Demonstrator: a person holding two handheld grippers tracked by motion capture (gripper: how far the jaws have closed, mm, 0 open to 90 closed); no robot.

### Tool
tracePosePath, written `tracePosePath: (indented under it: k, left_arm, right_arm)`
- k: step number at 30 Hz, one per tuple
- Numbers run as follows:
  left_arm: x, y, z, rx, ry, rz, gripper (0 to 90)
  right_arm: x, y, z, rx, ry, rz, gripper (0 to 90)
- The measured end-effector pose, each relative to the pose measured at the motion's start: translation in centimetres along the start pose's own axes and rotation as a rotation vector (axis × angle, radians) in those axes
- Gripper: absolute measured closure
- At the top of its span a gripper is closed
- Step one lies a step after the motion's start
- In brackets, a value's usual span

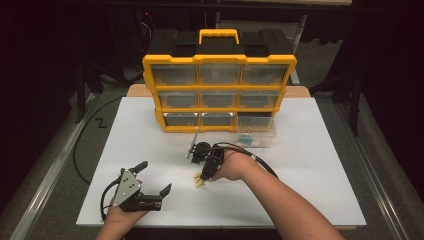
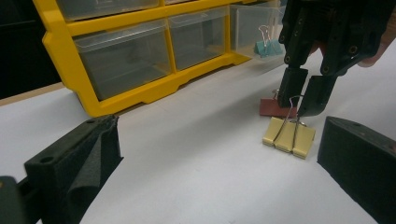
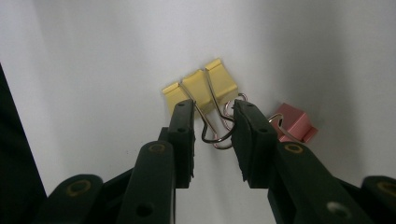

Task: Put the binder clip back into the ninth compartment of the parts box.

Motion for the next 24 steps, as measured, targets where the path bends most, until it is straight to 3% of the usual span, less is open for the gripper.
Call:
tracePosePath:
  k: [24]
  left_arm:
    - [-0.01,0.01,0.0,0.0,0.0,0.002,0.3]
  right_arm:
    - [-0.1,-0.43,0.3,-0.004,0.015,-0.043,77.4]
Point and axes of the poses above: each handheld gripper's, and its own axes: y roughly forward along the jaws, z roughly out of its underside, x roughly to its left, the point moved 2 cm from there along y, roughly forward along the jaws, and after that the axes turned 8 degrees about -z, right-handed, at the moved point
